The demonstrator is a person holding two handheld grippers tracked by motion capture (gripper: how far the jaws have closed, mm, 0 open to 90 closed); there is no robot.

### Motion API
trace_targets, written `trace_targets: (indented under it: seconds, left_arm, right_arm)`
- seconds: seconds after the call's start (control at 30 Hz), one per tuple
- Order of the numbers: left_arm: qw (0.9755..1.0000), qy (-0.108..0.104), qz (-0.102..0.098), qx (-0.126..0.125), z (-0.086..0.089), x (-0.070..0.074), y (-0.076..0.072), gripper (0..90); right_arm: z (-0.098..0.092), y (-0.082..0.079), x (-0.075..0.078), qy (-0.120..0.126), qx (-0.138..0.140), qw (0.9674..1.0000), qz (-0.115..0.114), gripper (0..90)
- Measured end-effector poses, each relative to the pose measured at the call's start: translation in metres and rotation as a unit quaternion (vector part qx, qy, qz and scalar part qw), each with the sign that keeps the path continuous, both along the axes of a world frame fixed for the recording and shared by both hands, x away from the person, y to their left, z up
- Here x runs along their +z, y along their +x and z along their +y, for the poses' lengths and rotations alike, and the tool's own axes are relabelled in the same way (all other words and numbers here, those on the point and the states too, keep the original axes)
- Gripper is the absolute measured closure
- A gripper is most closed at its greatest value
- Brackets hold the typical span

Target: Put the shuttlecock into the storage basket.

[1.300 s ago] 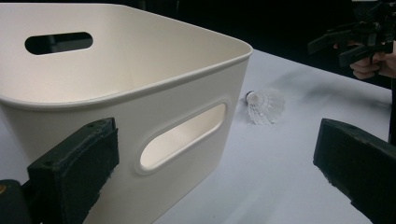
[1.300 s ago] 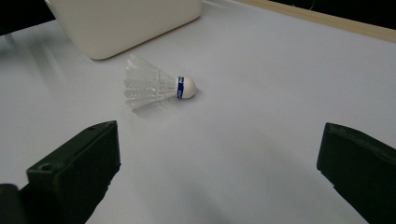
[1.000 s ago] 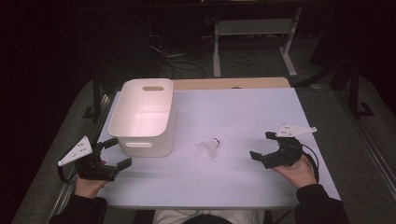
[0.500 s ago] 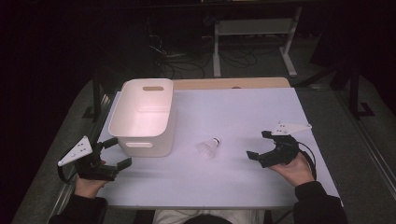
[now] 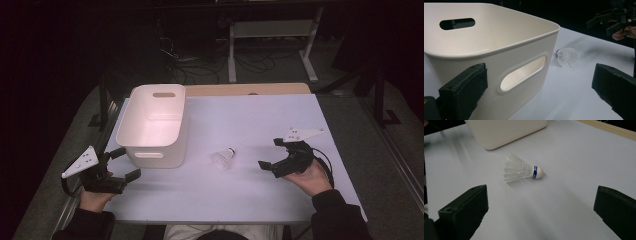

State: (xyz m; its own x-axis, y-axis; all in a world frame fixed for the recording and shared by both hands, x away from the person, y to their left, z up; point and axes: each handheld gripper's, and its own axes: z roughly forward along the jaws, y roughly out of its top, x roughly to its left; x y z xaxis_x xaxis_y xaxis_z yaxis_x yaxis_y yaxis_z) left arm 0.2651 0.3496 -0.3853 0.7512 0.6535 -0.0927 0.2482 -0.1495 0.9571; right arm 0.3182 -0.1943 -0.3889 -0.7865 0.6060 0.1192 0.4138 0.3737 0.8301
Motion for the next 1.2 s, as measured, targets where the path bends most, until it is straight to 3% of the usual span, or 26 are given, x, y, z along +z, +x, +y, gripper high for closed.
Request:
trace_targets:
  seconds: [0.7, 1.2]
  left_arm:
    - [1.0000, 0.000, 0.001, -0.001, 0.000, 0.000, 0.000, 0.0]
    - [1.0000, -0.002, 0.000, -0.002, 0.000, 0.000, 0.000, 0.0]
  right_arm:
    - [0.029, 0.009, 0.004, -0.026, 0.043, 0.9986, 0.015, 0.0]
    - [0.041, 0.014, 0.007, -0.037, 0.059, 0.9973, 0.021, 0.0]
